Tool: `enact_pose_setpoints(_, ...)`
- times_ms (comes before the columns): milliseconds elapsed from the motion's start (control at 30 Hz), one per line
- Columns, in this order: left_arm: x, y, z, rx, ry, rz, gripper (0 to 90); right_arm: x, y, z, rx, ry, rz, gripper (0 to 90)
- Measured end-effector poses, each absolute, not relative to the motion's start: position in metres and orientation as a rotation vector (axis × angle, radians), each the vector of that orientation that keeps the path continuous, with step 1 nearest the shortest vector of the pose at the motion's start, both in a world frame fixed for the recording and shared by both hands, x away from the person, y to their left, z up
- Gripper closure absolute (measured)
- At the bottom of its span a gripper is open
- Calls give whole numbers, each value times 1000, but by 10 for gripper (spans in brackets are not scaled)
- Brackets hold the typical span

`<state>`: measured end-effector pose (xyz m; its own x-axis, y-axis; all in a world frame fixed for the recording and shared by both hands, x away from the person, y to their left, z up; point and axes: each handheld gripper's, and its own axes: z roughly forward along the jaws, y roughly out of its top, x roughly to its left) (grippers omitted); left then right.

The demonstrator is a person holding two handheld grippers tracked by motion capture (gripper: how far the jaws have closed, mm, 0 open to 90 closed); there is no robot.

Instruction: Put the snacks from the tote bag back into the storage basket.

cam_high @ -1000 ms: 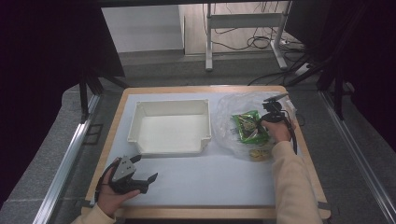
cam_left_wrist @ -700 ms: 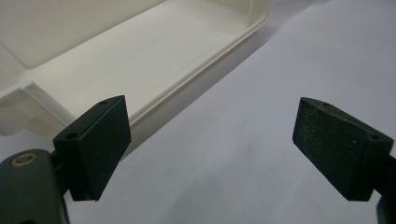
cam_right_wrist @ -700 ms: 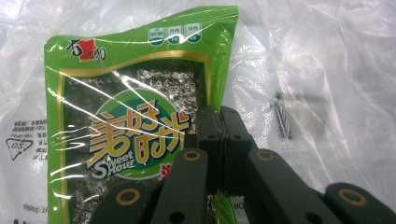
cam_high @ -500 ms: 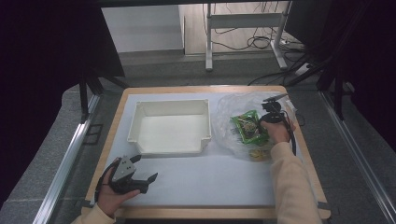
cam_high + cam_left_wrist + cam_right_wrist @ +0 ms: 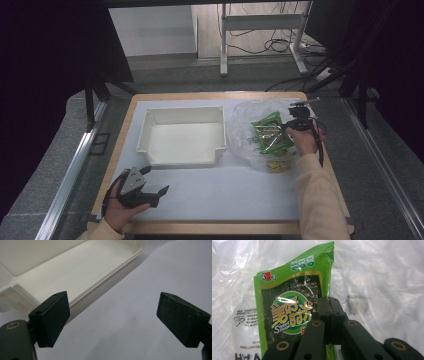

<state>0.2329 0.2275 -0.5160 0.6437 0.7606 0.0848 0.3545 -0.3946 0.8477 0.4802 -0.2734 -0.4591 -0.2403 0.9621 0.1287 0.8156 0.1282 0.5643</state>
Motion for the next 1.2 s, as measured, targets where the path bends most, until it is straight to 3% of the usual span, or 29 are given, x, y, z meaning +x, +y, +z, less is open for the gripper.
enact_pose_setpoints(667,233,227,-516,2001,871,597,114,462,-293,-432,1699,2057,875,900)
enact_pose_setpoints(1200,233,228,-516,1998,871,598,114,451,-280,-411,1612,2052,1020,900)
